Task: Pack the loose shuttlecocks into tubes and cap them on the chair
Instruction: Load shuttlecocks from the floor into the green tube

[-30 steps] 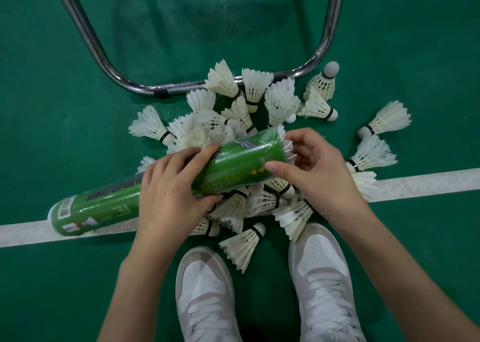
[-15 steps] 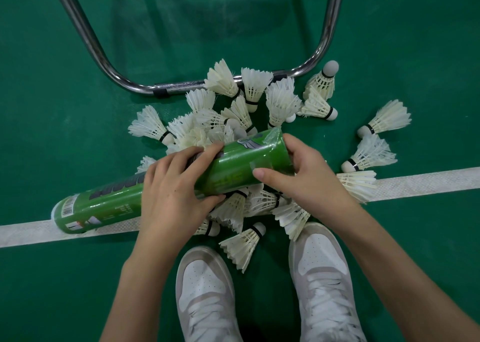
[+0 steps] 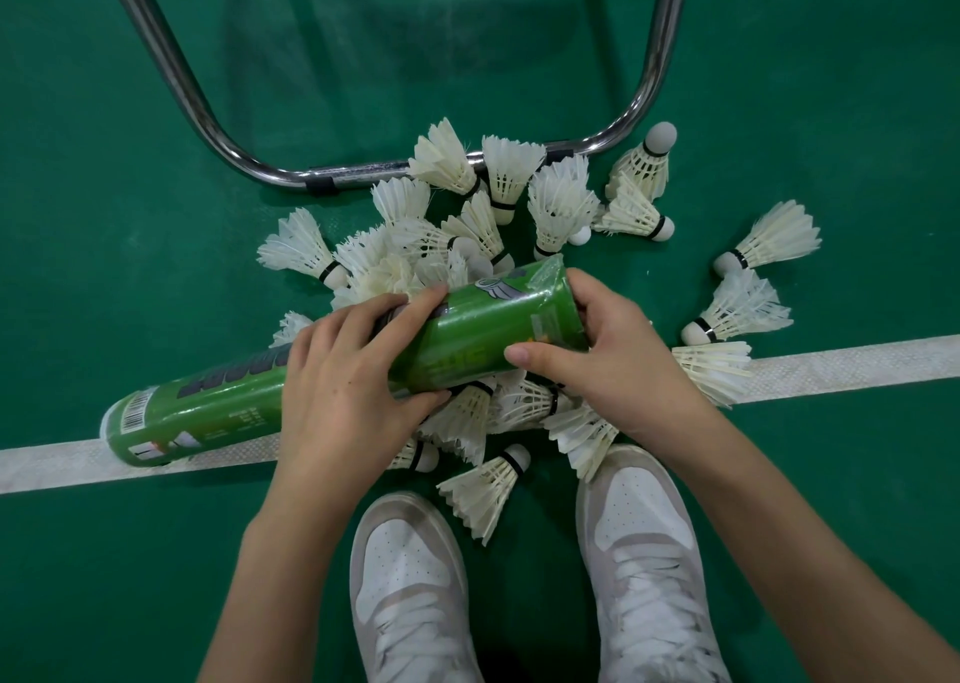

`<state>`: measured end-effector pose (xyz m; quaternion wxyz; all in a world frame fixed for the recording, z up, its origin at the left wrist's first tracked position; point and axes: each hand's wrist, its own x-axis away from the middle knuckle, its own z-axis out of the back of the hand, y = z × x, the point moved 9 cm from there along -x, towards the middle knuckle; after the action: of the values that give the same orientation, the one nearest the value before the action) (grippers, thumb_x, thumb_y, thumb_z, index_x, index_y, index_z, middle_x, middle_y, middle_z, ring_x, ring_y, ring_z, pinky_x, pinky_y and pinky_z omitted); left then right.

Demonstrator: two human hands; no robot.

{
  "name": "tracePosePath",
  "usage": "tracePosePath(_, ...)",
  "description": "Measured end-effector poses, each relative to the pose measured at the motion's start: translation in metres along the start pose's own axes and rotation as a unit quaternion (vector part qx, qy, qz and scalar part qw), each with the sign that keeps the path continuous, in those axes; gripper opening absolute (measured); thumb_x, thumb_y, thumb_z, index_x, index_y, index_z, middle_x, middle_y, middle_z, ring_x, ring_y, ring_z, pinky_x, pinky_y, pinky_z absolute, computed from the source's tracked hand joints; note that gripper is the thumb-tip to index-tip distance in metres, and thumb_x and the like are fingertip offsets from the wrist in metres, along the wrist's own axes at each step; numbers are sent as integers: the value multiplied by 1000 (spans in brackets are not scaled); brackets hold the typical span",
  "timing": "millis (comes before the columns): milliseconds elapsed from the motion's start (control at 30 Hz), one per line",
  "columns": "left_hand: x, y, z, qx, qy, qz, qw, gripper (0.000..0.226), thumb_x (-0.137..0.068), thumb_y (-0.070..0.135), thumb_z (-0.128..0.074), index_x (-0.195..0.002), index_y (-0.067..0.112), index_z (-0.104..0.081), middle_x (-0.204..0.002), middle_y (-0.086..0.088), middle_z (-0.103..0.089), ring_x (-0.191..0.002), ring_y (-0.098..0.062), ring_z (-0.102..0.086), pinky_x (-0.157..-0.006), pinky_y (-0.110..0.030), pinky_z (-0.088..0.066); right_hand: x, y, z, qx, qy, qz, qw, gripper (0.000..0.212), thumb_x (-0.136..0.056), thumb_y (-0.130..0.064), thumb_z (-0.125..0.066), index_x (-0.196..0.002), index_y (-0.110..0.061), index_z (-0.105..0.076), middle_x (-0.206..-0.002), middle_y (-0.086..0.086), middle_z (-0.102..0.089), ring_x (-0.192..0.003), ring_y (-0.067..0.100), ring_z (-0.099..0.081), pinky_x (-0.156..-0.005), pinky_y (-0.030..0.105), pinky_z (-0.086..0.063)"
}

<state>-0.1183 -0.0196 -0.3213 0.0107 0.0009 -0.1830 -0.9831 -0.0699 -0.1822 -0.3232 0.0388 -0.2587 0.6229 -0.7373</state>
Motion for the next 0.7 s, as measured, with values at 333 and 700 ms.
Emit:
tracePosePath(333,-1,-5,-1,5,-2,16,1000,87,-62,35,-83,-138,37,-40,-125,2,-55,-112,-24,-47,-95,-43,-35,-2,-3,2,1,-48,9,999,33,-80,-3,-67,-102,-25,-58,-94,-10,-69,-91,1,-65,-81,16,-49)
tracePosePath(700,-5,-15,-1,-3,9,52,999,87,-62,33,-84,-138,39,-40,-125,3,-56,-113,-24,-46,-97,-43,-35,-29,-8,64,75,79,49,993,16,-87,-8,-60,-99,-18,-61,-102,-6,-68,-100,5,-62,-88,19,-47)
